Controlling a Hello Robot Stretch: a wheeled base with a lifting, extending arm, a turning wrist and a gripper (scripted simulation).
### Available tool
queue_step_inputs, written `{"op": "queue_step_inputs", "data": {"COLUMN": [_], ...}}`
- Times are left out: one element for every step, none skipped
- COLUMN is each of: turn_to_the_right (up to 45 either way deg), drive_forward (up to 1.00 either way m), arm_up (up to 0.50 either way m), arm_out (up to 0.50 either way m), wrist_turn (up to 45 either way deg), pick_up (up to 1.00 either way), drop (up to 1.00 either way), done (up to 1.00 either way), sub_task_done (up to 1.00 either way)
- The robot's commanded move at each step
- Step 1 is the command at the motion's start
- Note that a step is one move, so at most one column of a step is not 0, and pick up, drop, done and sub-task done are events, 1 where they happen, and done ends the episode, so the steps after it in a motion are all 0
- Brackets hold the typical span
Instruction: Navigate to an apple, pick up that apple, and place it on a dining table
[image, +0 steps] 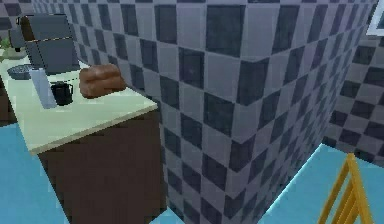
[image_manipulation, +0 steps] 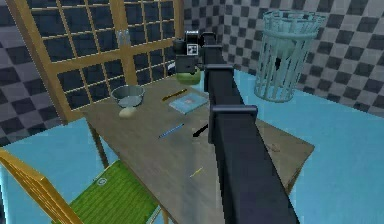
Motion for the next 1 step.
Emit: {"op": "queue_step_inputs", "data": {"turn_to_the_right": [0.0], "drive_forward": [0.00], "arm_up": [-0.04], "arm_out": [0.00], "wrist_turn": [0.0], "pick_up": [0.00], "drop": [0.00], "done": [0.00], "sub_task_done": [0.00]}}
